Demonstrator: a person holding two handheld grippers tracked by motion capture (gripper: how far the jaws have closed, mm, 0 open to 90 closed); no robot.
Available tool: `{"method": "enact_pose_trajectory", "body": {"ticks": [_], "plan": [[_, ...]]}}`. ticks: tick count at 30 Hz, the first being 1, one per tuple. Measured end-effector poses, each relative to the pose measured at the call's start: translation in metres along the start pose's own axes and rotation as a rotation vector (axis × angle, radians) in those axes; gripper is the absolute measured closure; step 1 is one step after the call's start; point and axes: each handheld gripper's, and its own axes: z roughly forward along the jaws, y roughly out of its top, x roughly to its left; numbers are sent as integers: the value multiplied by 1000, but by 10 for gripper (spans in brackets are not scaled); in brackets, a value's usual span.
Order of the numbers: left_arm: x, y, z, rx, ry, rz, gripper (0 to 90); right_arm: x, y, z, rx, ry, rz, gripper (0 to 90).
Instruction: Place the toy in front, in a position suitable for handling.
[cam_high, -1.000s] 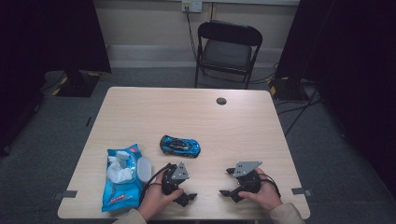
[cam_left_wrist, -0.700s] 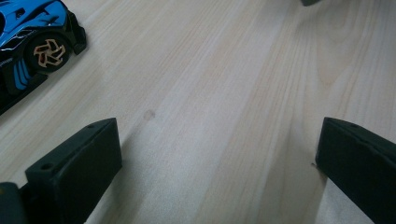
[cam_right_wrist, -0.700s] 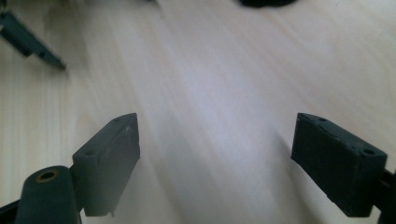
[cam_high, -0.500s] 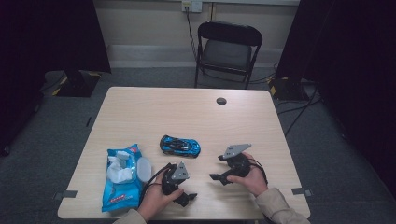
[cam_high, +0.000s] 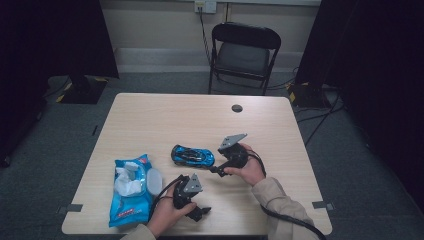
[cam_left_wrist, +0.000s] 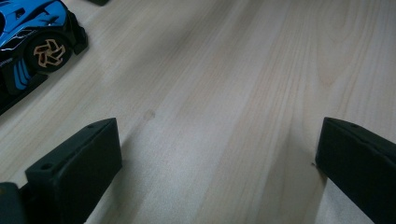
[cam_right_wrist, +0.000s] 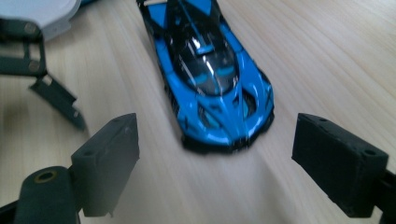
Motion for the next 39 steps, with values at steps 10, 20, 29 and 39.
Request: {"method": "enact_pose_trajectory", "body": {"ticks": [10,20,29,39], "plan": [[0,0,0,4,1,5,0,-3,26,37,19,20,-40,137],[0,0,0,4,1,5,0,-5,35,57,23,48,-54,137],[0,0,0,1,1,2,0,-6,36,70,32,62,-65,138],[0,0,0,4,1,5,0,-1,41,85,59,88,-103,142]]}}
